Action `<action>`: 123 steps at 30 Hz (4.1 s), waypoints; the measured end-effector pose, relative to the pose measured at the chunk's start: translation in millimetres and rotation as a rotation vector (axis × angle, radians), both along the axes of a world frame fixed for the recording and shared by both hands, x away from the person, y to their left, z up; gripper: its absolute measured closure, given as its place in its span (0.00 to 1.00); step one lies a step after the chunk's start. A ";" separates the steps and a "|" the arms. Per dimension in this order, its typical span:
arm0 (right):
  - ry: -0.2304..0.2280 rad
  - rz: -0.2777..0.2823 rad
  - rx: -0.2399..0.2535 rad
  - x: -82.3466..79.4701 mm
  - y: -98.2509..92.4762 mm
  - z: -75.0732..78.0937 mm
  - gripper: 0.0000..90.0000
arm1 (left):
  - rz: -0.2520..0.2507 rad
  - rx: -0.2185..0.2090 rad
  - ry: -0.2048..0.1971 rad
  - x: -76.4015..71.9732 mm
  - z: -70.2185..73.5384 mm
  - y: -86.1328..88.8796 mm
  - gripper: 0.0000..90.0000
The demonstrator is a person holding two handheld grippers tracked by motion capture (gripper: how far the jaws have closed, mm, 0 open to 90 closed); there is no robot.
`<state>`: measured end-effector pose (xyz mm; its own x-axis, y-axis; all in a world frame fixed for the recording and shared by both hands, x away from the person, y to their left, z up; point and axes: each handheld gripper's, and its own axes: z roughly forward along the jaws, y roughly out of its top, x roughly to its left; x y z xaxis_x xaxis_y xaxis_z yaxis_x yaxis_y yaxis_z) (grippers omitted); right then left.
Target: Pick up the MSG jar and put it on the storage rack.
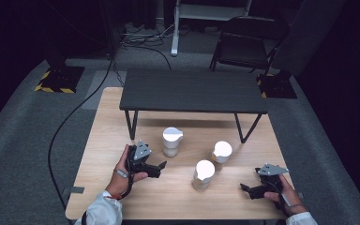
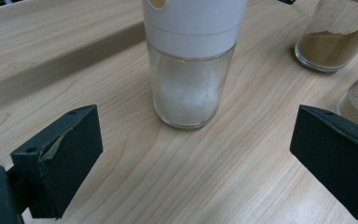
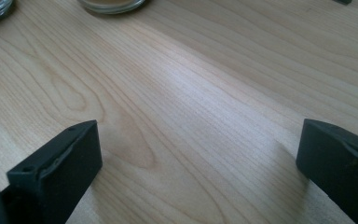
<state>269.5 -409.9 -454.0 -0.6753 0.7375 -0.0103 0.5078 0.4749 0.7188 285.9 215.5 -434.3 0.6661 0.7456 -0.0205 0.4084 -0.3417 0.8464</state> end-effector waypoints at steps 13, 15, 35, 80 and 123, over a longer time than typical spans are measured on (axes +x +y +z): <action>0.000 0.000 0.000 0.0 0.0 0.0 0.00 | 0.019 -0.003 0.003 13.9 -1.2 -9.8 0.02; 0.000 0.000 0.000 0.0 0.0 0.0 0.00 | 0.017 -0.001 0.003 16.7 -1.4 -10.8 0.02; 0.000 0.000 0.000 0.0 0.0 0.0 0.00 | 0.008 -0.021 0.017 38.9 -5.6 -26.5 0.02; 0.000 0.000 0.000 0.0 -0.1 0.0 0.00 | 0.043 -0.044 -0.026 51.0 -16.8 -52.2 0.33; 0.000 0.000 0.000 0.0 0.0 0.0 0.00 | -0.005 -0.061 -0.068 35.1 2.8 -51.1 0.33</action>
